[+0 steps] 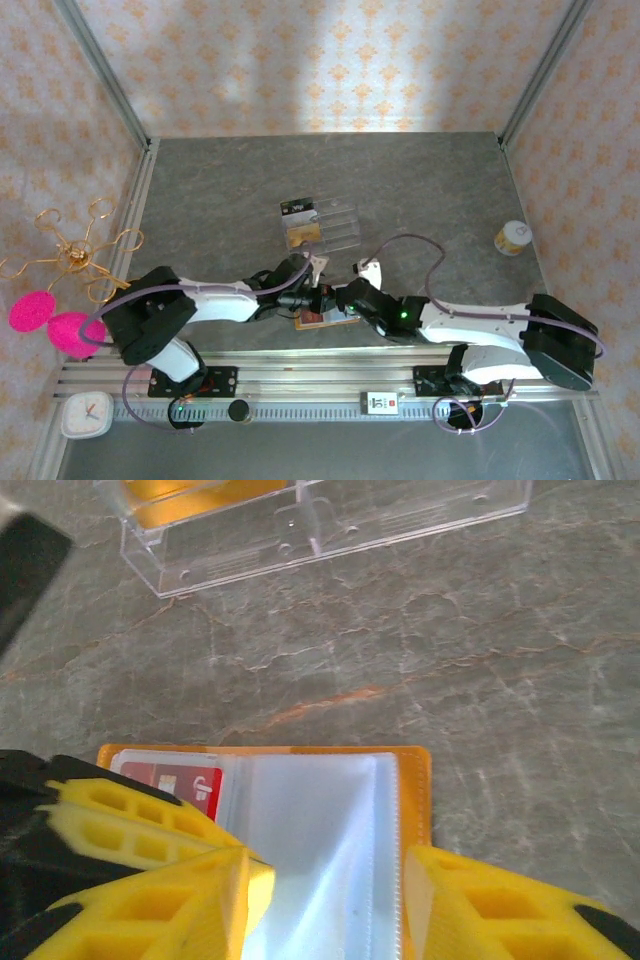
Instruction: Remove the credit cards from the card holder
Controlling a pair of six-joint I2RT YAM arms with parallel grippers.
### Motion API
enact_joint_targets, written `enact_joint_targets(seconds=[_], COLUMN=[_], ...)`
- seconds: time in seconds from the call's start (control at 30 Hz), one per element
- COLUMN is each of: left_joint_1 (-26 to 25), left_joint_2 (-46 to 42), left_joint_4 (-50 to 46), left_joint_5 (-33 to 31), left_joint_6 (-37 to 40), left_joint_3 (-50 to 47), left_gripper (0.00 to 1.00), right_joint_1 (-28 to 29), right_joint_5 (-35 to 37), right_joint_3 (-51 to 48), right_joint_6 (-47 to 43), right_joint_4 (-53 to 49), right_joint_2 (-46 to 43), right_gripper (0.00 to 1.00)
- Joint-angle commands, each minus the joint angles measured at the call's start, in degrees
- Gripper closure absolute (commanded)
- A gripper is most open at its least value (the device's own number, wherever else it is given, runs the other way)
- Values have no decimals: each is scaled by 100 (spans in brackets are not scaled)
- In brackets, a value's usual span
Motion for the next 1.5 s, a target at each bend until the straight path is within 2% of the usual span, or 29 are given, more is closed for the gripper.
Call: enact_joint_targets(seconds=[0.0, 0.13, 0.2, 0.27, 0.47, 0.63, 0.83, 1.03, 1.17, 1.47], left_joint_1=[-125, 81, 344, 585, 683, 683, 683, 688, 681, 760], left_joint_2=[171, -965, -1449, -1751, -1712, -1606, -1821, -1527, -1312, -1188], left_joint_4=[-347, -324, -276, -215, 108, -12, -204, -138, -169, -233], left_joint_5=[203, -509, -641, -608, -404, -533, -605, -515, -530, -468], left_joint_6=[205, 1, -174, -291, -317, -196, -103, -67, -27, 32], left_joint_3=[272, -271, -692, -1101, -1525, -1521, -1597, -1710, -1684, -1779], left_gripper=[96, 95, 100, 100, 100, 100, 100, 100, 100, 100], right_joint_1=[-2, -107, -244, -364, -597, -845, -900, -908, -903, -905], right_joint_5=[32, -540, -1112, -1719, -3244, -3735, -3888, -3850, -3447, -2610], right_joint_3=[-61, -9, 111, 296, 806, 962, 1056, 1099, 1131, 1008], right_joint_6=[139, -276, -522, -715, -845, -673, -634, -610, -536, -383], right_joint_4=[249, 413, 515, 604, 812, 860, 841, 900, 633, 167], right_joint_2=[-172, -408, -316, -61, 938, 1436, 1856, 2157, 2295, 2092], right_gripper=[58, 64, 65, 65, 68, 70, 71, 72, 75, 74])
